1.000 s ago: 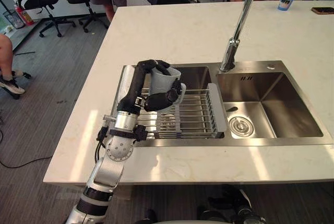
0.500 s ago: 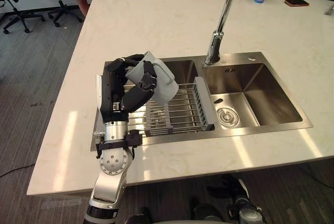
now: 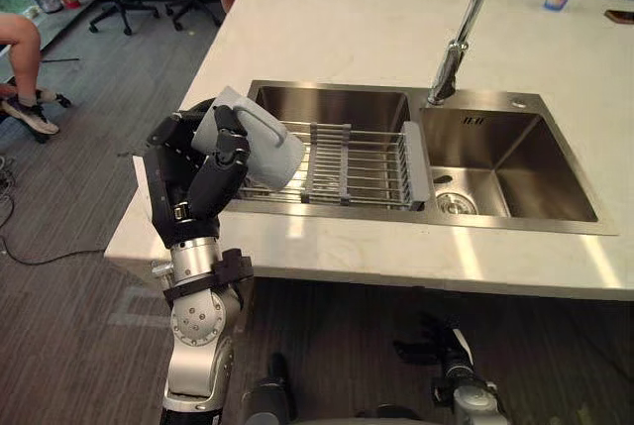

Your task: Walk over to the sink, pick up the cup, carry it to the dishwasher, place the cup inside the dishwasher, then close the dishwasher door

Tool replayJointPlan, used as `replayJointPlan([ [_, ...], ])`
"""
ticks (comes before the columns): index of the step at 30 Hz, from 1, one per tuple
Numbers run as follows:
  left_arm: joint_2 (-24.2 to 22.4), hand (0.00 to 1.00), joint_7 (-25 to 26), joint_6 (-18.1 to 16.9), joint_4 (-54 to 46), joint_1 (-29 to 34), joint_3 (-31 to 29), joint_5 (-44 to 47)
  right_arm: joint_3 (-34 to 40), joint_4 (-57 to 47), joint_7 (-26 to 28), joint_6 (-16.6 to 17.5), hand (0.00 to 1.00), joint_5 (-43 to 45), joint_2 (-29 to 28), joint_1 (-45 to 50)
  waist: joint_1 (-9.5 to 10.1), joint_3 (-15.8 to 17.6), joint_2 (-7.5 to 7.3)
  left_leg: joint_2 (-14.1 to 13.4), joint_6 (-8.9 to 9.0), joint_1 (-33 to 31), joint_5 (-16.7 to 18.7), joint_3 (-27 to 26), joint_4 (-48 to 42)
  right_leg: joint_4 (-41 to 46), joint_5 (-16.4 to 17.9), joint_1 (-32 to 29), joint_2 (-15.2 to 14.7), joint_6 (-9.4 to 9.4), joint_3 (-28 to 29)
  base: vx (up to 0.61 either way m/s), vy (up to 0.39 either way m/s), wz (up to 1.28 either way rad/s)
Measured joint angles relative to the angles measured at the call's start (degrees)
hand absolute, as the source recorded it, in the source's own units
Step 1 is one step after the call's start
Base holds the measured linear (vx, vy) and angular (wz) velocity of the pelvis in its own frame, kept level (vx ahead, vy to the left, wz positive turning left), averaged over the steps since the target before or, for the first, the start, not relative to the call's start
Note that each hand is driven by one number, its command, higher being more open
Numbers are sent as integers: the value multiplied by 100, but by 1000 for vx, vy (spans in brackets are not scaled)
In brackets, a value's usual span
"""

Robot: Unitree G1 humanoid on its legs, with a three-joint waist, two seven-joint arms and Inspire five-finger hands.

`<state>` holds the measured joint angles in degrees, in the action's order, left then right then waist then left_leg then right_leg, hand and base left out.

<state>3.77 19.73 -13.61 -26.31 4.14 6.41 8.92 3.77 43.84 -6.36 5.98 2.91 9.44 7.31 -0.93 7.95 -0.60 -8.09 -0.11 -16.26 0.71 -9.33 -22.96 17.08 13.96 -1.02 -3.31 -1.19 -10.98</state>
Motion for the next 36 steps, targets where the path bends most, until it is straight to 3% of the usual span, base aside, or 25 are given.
replayJointPlan([
  [1,1,30,-38,-66,-77,-8,104,71,39,0,-28,-9,90,27,30,38,-21,-3,4,-102,20,150,432,-135,-549,-56,-97,-30,-50,-5,-86,-236,14,47],
  [3,-6,30,-112,-163,-88,-37,205,128,43,-1,-41,-7,90,38,28,86,-66,-27,35,-202,64,477,748,-239,-737,-136,-199,-21,-100,16,-169,-160,67,39],
  [5,-36,30,-211,-236,-55,-59,457,158,56,-2,-68,-1,90,45,28,231,-175,-224,205,-245,294,1210,904,-250,105,-288,-350,-209,-122,138,-361,-154,151,57],
  [6,-72,30,-256,-238,20,-146,567,160,113,4,-70,-4,90,46,57,270,-245,-349,433,-192,481,1573,858,-243,1144,-340,-436,-355,-99,243,-496,-121,202,53],
  [7,-79,30,-265,-239,83,-205,602,159,151,30,-68,-10,90,45,40,266,-282,-367,479,-185,644,1654,776,-246,1509,-342,-476,-414,-105,290,-562,-99,220,47],
  [8,-28,30,-265,-227,282,-250,633,161,168,45,-52,-41,90,46,-108,291,-286,-364,396,-33,595,1739,570,-247,1789,-399,-596,-401,-222,315,-577,-80,195,22],
  [12,6,30,-238,-99,699,-196,634,166,132,30,34,-26,90,46,-324,373,-283,-368,366,205,542,1783,535,-252,1782,-502,-763,-304,-414,433,-557,-70,130,6],
  [21,78,30,-504,-95,697,5,645,155,31,30,17,-25,90,42,-325,334,-261,-411,325,211,378,1721,384,-223,1877,-916,-1094,-174,-347,439,-621,-70,11,2],
  [27,51,30,-568,-80,643,189,488,157,-22,30,-78,-24,90,34,-280,217,-159,-401,207,301,372,1206,15,201,1829,-955,-1135,-138,-482,415,-1418,-85,-26,70],
  [28,51,30,-576,-45,642,171,480,158,-2,30,-109,-20,90,34,-273,197,-185,-380,174,340,300,1078,-188,-5,1875,-964,-1135,-76,-570,415,-1723,-179,27,150],
  [29,39,30,-584,-27,616,177,487,161,61,32,-132,-19,90,29,-249,189,-189,-342,127,297,30,980,-153,-664,1918,-986,-1136,11,-653,413,-2152,-196,86,200],
  [30,49,30,-567,-27,586,181,471,190,55,16,-197,-20,90,22,-217,162,-147,-317,84,-65,-200,834,288,-1980,1315,-962,-1128,149,-785,424,-2587,-129,115,185],
  [32,40,30,-574,-27,581,184,491,215,57,7,-254,-21,90,21,-86,165,-224,-302,67,-388,-193,792,521,-2895,743,-871,-1086,374,-982,482,-3110,-29,151,170],
  [33,29,30,-590,-27,547,195,529,240,53,6,-285,-24,90,21,46,179,-244,-334,163,-528,-203,800,495,-3114,580,-700,-955,542,-1081,670,-3484,-8,175,166],
  [34,32,30,-620,-36,530,189,523,249,74,23,-297,-35,90,23,79,151,-257,-345,205,-456,-293,746,529,-2980,517,-550,-854,617,-1184,793,-3655,-19,292,167],
  [35,73,30,-651,-37,379,321,499,370,106,11,-306,-45,90,17,87,82,-217,-348,109,-163,-302,714,683,-2675,507,-239,-689,690,-1496,990,-3807,-17,253,124],
  [36,84,30,-651,-37,343,362,449,414,108,6,-306,-39,90,16,69,43,-205,-342,68,-24,-356,679,765,-2549,474,-80,-612,701,-1637,1056,-3809,-5,272,124],
])
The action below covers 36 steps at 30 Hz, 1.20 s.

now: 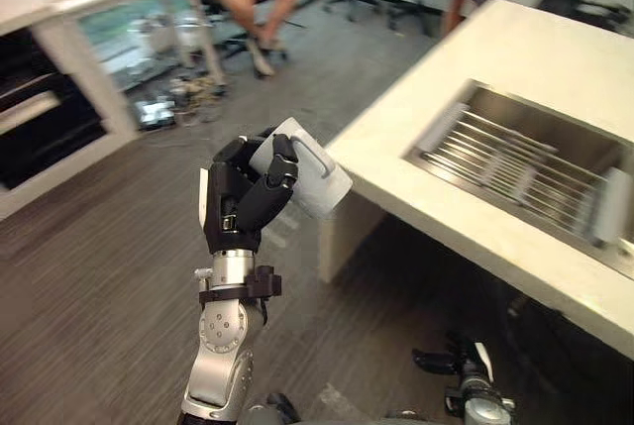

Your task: Walk over to the sink, pick up the cup, carry it to the dishwasher, place the cup inside the dishwasher, then close the dishwasher door

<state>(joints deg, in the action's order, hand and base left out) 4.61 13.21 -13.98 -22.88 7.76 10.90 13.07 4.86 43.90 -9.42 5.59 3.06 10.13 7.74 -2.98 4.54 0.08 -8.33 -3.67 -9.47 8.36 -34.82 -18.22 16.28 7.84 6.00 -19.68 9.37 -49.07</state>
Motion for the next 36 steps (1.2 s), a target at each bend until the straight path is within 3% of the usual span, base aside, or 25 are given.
replayJointPlan([
  [1,-16,30,-1,0,-6,34,-75,67,-2,1,10,-1,90,-3,-15,-70,20,37,-49,179,-72,-7,136,141,-71,271,117,32,-216,10,3,31,229,96],
  [2,-28,30,-1,1,-6,99,-157,111,-21,0,29,-7,90,-21,-16,-143,41,59,-67,319,-162,-5,258,230,-179,639,130,30,-424,-116,87,53,229,92],
  [3,-55,30,7,2,-1,183,-240,161,-64,5,53,-22,90,-35,-6,-276,51,129,-29,419,-254,-1,391,352,-366,1243,156,-72,-704,-393,326,108,374,91],
  [4,-44,30,8,40,10,265,-289,165,-109,6,114,-70,90,-61,-67,-421,39,222,4,547,-348,53,557,595,-552,2319,4,-489,-1006,-1066,1163,134,343,121],
  [5,30,30,0,87,29,279,-236,163,-154,6,149,-112,90,-105,-193,-476,-8,269,4,634,-355,75,627,924,-612,3078,241,-954,-770,-942,2344,147,318,130],
  [7,100,30,-40,109,37,303,-197,156,-267,-37,190,-115,90,-116,-283,-477,-48,270,-1,819,-341,132,591,1404,-461,3215,539,-1326,-206,-665,3296,192,143,152],
  [10,128,30,-97,101,76,297,-269,155,-318,-443,208,-109,90,-250,-315,-480,3,262,-11,1220,-457,218,501,1983,-236,2067,717,-1760,389,-621,4076,240,82,118],
  [12,130,30,-97,101,180,254,-212,160,-315,-612,208,-117,90,-277,-309,-450,-45,266,-2,1376,-462,263,498,2482,-239,1541,778,-1990,1001,-535,5121,300,-30,146],
  [13,118,30,-100,113,295,220,-149,162,-311,-739,206,-150,90,-295,-310,-333,-45,271,-10,1422,-435,386,512,2846,-268,1506,801,-2048,1438,-493,5902,295,-102,172],
  [14,86,30,-99,123,305,266,-84,166,-314,-1041,199,-217,90,-328,-313,-135,-21,270,-36,1462,-311,528,581,3186,-336,1543,802,-2067,1650,-432,6229,363,-165,186],
  [16,92,30,-104,122,206,271,-29,165,-349,-1703,184,-224,90,-326,-330,260,86,190,-177,1525,-54,608,726,3427,-521,1365,640,-2109,1570,-374,6062,332,-202,153],
  [17,106,30,-102,114,35,287,-99,167,-477,-2040,187,-222,90,-326,-354,379,115,96,-367,1566,125,580,835,3529,-647,1046,230,-2102,1450,-332,5840,307,-216,133],
  [18,77,30,-102,78,9,284,-122,173,-542,-2135,188,-212,90,-327,-340,389,112,65,-378,1527,217,565,903,3689,-725,1059,291,-2039,1448,-254,5709,252,-200,119],
  [21,-51,30,-108,9,-87,296,-248,275,-756,-2525,243,-89,90,-325,-291,302,314,-3,-316,1029,403,508,996,3949,-700,443,167,-1587,1720,-521,4995,239,-233,86],
  [24,-58,30,-130,12,0,402,-335,273,-869,-2460,292,7,90,-327,-208,136,354,-47,-301,891,470,511,985,4135,-561,-6,64,-1333,1839,-678,4724,139,-159,42],
  [25,280,30,-317,161,484,680,-829,266,-1190,-1337,440,-24,90,-524,-151,97,65,-272,-273,312,910,88,166,4301,134,-1128,-465,-768,1966,-722,5023,57,-56,9],
  [33,169,30,-262,160,549,689,-727,267,-1131,-1369,415,15,90,-515,-173,317,1,-329,-342,223,895,277,32,3986,445,-1501,-670,-674,1919,-716,5177,3,-1,-15],
  [36,15,30,-253,175,1003,669,-491,268,-757,-1367,331,-39,90,-485,-215,583,-130,-328,-323,204,920,257,-20,3726,370,-1560,-685,-560,1862,-719,4805,4,-7,20],
])
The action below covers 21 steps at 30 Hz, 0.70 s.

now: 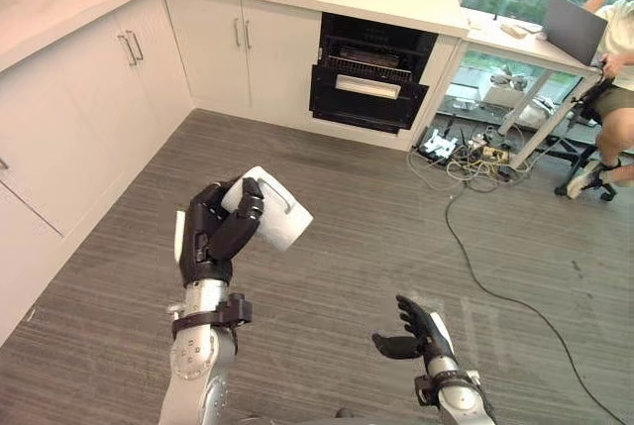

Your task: Walk over to the sink, pick up the cup, carry it to the dishwasher, place the cup inside the dishwasher, then close the dishwasher door

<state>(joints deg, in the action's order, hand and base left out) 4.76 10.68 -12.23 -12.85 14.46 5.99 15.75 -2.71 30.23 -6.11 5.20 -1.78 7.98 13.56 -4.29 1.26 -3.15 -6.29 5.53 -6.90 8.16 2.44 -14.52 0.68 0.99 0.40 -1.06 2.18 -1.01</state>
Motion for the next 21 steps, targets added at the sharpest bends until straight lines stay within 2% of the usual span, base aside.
replayJointPlan([
  [2,-71,30,6,46,159,-47,34,0,222,0,-68,0,90,15,-41,-12,-39,24,29,-43,-5,-96,-15,-282,-113,8,9,3,-20,-12,-216,-52,3,29],
  [4,-144,30,75,122,412,-226,-12,5,652,-1,-224,-1,90,69,-52,-215,-118,200,114,-121,-25,-241,-143,-1020,-341,151,94,38,-93,-38,-528,-138,16,44],
  [6,-173,30,70,165,409,-323,-19,5,903,-1,-388,-32,90,173,-13,-379,-125,340,169,-123,-114,-251,-235,-1441,-365,378,248,36,-213,-28,-676,-157,33,56],
  [7,-212,30,71,164,355,-311,-27,5,955,-3,-443,-56,90,217,51,-464,-102,391,194,-175,-257,-256,-137,-1593,-428,449,387,28,-225,-13,-723,-153,54,48],
  [8,-261,30,67,163,285,-312,-41,4,969,-14,-497,-57,90,218,114,-552,-58,411,310,-269,-377,-268,16,-1741,-599,560,479,20,-241,31,-818,-83,36,32],
  [9,-274,30,64,163,233,-311,-52,4,970,-19,-507,-58,90,218,133,-601,-50,422,326,-266,-408,-307,83,-1752,-708,672,547,-8,-292,63,-856,-34,94,26],
  [11,-306,30,54,148,-39,-290,-62,2,973,-233,-511,-58,90,213,160,-653,62,431,322,-161,-629,-387,577,-1791,-1406,1652,1080,-396,-605,252,-879,26,221,21],
  [12,-317,30,51,136,-93,-284,-58,-1,976,-289,-509,-56,90,212,156,-651,53,431,330,-108,-641,-344,752,-1798,-1457,1967,1249,-476,-713,293,-903,105,309,36],
  [13,-314,30,40,99,-138,-290,-66,-3,985,-303,-506,-57,90,208,92,-683,33,462,260,162,-744,-275,998,-1801,-1466,2783,1517,-680,-1044,261,-922,125,291,38],
  [14,-312,30,52,101,-156,-251,-72,-3,947,-299,-461,-83,90,201,70,-721,57,511,216,366,-884,-227,1104,-1789,-1476,3788,1463,-1134,-1335,-58,-877,135,224,39],
  [15,-298,30,58,104,-156,-234,-90,-3,931,-276,-432,-99,90,196,56,-728,48,542,228,437,-947,-189,1155,-1736,-1470,4192,1373,-1345,-1403,-197,-791,183,191,43],
  [16,-229,30,63,111,-154,-218,-88,-7,915,-174,-411,-139,90,185,-27,-730,35,586,220,543,-1035,-55,1215,-1614,-1394,4680,1431,-1571,-1383,-166,-611,261,165,48],
  [18,-116,30,124,100,-164,-217,-98,-7,891,-127,-384,-176,90,186,-173,-730,66,619,238,619,-1081,212,1236,-1499,-1117,4553,1565,-1788,-1097,-66,-596,305,123,37],
  [20,-24,30,127,99,-165,-336,-10,-7,844,-129,-351,-175,90,186,-198,-740,24,648,276,691,-1084,548,1227,-1265,-677,3706,1549,-2169,-673,-50,-783,456,88,47],
  [21,-21,30,127,99,-161,-393,41,-6,862,-129,-352,-175,90,186,-184,-740,17,666,296,697,-1020,656,1208,-1184,-558,3347,1458,-2274,-559,-20,-833,430,59,66],
])
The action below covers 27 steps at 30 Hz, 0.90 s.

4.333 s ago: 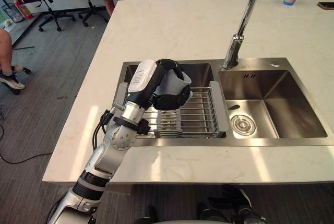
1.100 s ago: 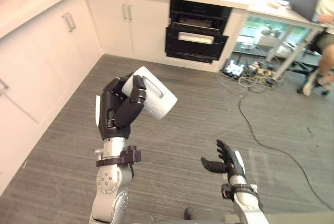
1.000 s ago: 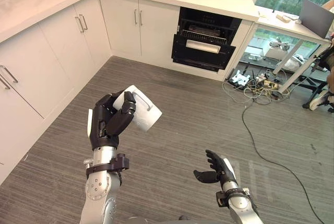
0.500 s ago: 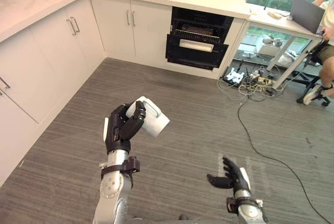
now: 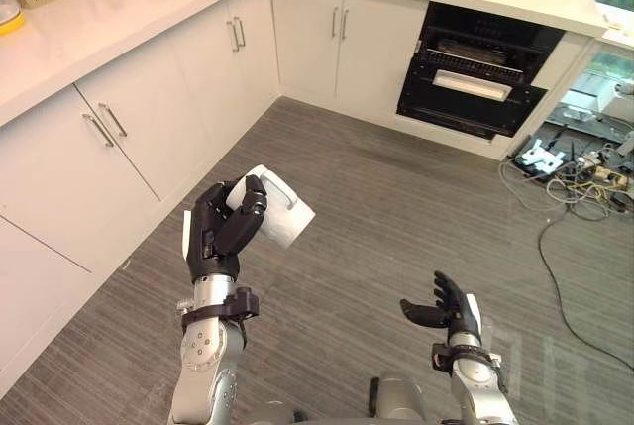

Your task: Walk over to the sink, pick up the cup, carry it to the dishwasher, place the cup inside the dishwasher, then close the dishwasher door

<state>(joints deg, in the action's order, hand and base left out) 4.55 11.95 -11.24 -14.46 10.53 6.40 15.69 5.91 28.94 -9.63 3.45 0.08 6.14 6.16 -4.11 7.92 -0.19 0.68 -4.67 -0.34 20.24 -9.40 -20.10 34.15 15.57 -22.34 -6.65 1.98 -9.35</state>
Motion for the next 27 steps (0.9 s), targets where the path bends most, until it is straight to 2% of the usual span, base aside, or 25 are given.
replayJointPlan([
  [1,6,30,-3,-2,17,-112,99,0,12,-4,-2,-3,90,1,49,1,-33,24,22,28,122,239,-41,150,238,-795,-460,-151,163,-66,-60,563,23,87],
  [2,-17,30,-8,-8,84,-219,207,-1,32,-10,-11,-4,90,-2,113,2,-140,25,95,21,232,486,-28,403,457,-1180,-1225,-171,312,-109,-47,612,10,92],
  [3,-31,30,-9,-8,108,-266,247,-1,34,-32,-19,-5,90,-2,144,2,-166,-8,161,-29,302,569,6,502,535,-1241,-1548,-190,408,-143,-18,790,-8,76],
  [4,-45,30,-13,-8,135,-367,315,0,35,-120,-18,-9,90,-8,227,-22,-124,-54,334,-210,453,661,88,582,605,-1155,-1739,-209,533,-341,-53,553,-12,35],
  [5,-80,30,-16,-4,143,-418,347,0,40,-171,-16,-21,90,-24,236,-67,-67,-66,404,-274,604,687,54,583,593,-1050,-1623,-138,514,-418,-124,668,-30,62],
  [6,-187,30,-63,10,326,-560,410,-2,48,-267,-15,-40,90,-27,306,-55,-224,5,394,-207,836,798,-256,755,362,-221,-1245,-176,259,-571,-192,516,-47,82],
  [7,-309,30,-75,12,520,-608,411,2,30,-330,3,-37,90,-33,359,-30,-309,101,366,-154,879,915,-437,691,-162,531,-904,-274,179,-604,-508,683,-217,94],
  [8,-353,30,-95,54,515,-488,406,5,-17,-640,9,-40,90,-30,272,209,-249,2,444,-517,901,586,-620,401,-1780,-855,-1249,405,551,-708,-1002,588,-291,31],
  [9,-453,30,-182,7,343,-284,479,2,-149,-1069,-62,-14,90,-27,325,387,-102,-48,723,-1191,670,-130,-988,34,-3697,-1342,-1001,967,1006,-861,-862,604,-265,-17],
  [10,-443,30,-213,-14,287,-231,472,1,-184,-1140,-64,-4,90,-27,287,373,-31,-41,793,-1444,598,-361,-944,-83,-4209,-1481,-943,1208,1173,-891,-812,429,-101,-45],
  [11,-410,30,-242,-15,245,-186,478,1,-238,-1180,-71,-2,90,-21,229,366,39,-32,770,-1595,514,-580,-895,-147,-4540,-1632,-838,1444,1269,-990,-718,725,-51,-58],
  [12,-329,30,-285,-20,174,-88,507,4,-429,-1249,-80,18,90,-20,114,321,199,-21,622,-1786,313,-1234,-732,-224,-4911,-2038,-816,2022,1357,-926,-478,690,-59,-52],
  [15,-297,30,-309,-16,182,-55,476,10,-490,-1165,-73,64,90,-17,43,139,333,29,509,-1695,403,-1889,-408,-247,-4269,-2420,-790,2530,1308,-870,-109,498,24,-62],
  [16,-290,30,-315,-14,184,-53,418,8,-480,-972,-74,62,90,-15,47,-74,358,85,409,-1356,512,-2121,-328,-135,-3054,-2554,-715,2769,1139,-749,160,505,156,-76],
  [17,-282,30,-318,-13,186,-55,395,9,-461,-892,-75,60,90,-13,50,-146,353,116,363,-1171,543,-2141,-348,-28,-2488,-2579,-666,2867,1042,-696,262,492,186,-79],
  [18,-291,30,-317,-8,189,-53,387,8,-411,-808,-81,61,90,-14,60,-190,354,137,330,-910,699,-2172,-472,230,-1649,-2632,-604,3021,914,-617,400,379,196,-70],
  [19,-301,30,-313,-7,186,-52,393,6,-373,-702,-96,61,90,-12,104,-213,346,123,350,-665,825,-2120,-821,599,-611,-2652,-489,3188,813,-468,574,584,348,-93],
  [20,-291,30,-302,-10,171,-58,390,5,-370,-640,-95,59,90,-11,159,-183,352,104,375,-553,804,-1995,-1643,808,-16,-2626,-230,3388,738,-226,791,594,383,-96],
  [21,-292,30,-301,-10,171,-53,410,4,-372,-632,-94,59,90,-11,160,-145,374,90,363,-518,724,-1885,-2091,830,-81,-2581,-66,3480,670,-137,944,609,406,-82],
  [22,-194,30,-294,10,194,-68,390,4,-381,-565,-106,55,90,-9,80,-93,291,11,188,-376,488,-1957,-1816,688,-548,-2367,177,3486,418,-32,1090,518,357,-62],
  [23,-174,30,-294,15,193,-87,405,2,-391,-548,-109,56,90,-11,83,-59,233,-12,163,-374,385,-2029,-1375,503,-930,-1927,261,3313,312,35,1268,510,348,-58],
  [24,-169,30,-293,18,193,-82,416,2,-392,-532,-108,54,90,-11,82,-60,244,-12,158,-383,368,-2014,-1203,395,-1037,-1636,290,3169,287,74,1370,494,353,-77],
  [25,-138,30,-289,26,193,-61,416,2,-403,-520,-103,54,90,-14,42,-66,287,-12,130,-396,316,-1896,-969,158,-1108,-847,328,2823,208,148,1481,363,270,-104],
  [26,-37,30,-243,48,193,-51,413,2,-420,-516,-91,48,90,-20,-52,-94,309,12,28,-335,211,-1629,-782,-149,-1093,380,248,2271,-35,548,1483,429,302,-112],
  [27,46,30,-207,71,202,-29,410,2,-445,-514,-74,33,90,-22,-119,-130,293,31,-6,-277,156,-1371,-621,-312,-1068,1148,207,1942,-205,658,1387,409,257,-100],
])
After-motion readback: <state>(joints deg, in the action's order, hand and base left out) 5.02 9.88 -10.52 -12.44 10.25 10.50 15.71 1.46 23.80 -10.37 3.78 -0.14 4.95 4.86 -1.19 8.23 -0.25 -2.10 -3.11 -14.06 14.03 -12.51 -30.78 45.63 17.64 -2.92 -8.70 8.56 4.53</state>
